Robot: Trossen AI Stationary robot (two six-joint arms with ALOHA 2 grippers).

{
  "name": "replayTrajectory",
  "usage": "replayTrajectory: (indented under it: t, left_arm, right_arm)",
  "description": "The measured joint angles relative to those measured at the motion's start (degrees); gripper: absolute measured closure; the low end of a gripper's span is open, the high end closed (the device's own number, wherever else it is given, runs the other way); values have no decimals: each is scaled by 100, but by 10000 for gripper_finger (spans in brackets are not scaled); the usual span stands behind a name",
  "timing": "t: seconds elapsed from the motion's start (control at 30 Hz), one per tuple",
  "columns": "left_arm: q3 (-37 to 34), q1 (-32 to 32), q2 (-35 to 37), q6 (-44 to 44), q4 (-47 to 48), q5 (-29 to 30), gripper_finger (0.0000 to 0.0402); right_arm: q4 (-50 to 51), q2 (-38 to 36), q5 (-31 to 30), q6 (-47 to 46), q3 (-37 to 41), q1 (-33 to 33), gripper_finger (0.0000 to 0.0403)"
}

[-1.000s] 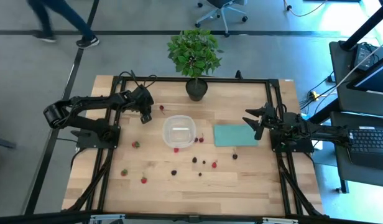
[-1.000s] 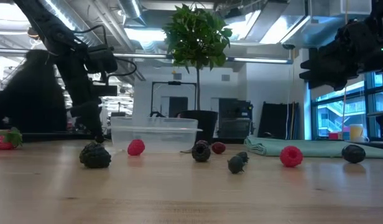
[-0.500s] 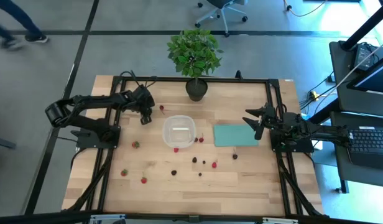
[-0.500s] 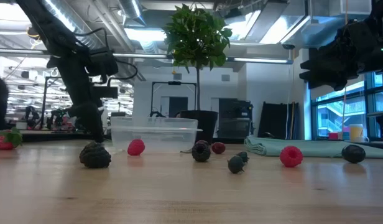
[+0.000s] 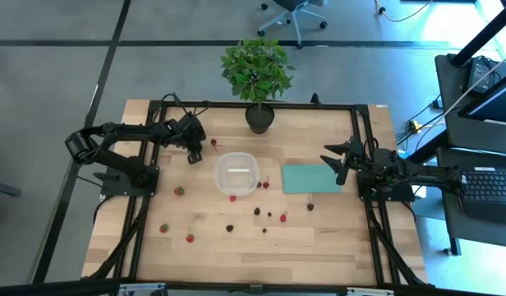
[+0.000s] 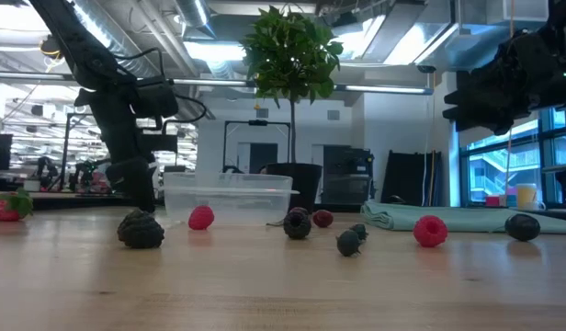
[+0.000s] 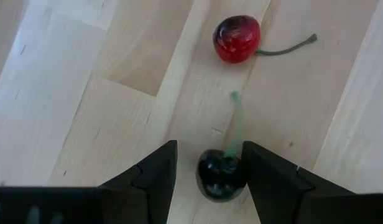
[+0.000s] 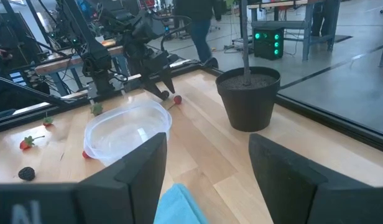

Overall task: Pick and placing Produce into tupperware
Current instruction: Put the top black cherry into the container

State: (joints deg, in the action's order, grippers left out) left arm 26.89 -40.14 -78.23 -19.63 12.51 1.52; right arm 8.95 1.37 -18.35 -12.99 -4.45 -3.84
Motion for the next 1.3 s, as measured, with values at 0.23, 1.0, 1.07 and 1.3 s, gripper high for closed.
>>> replayTrajectory:
  t: [0.23,1.0,1.07,1.3]
  left_arm:
    - [-7,15,-7,8,95,26,225]
    - [2,20,-9,469,350,92,226]
    - [2,20,-9,469,350,92,226]
    - [0,24,-11,467,359,28,265]
  right_arm:
    - [24,2,0,-22,0,-1,173]
    - [20,2,-2,-45,0,-2,173]
    - [20,1,-2,-46,0,-2,173]
    - [17,0,-2,-46,0,-1,173]
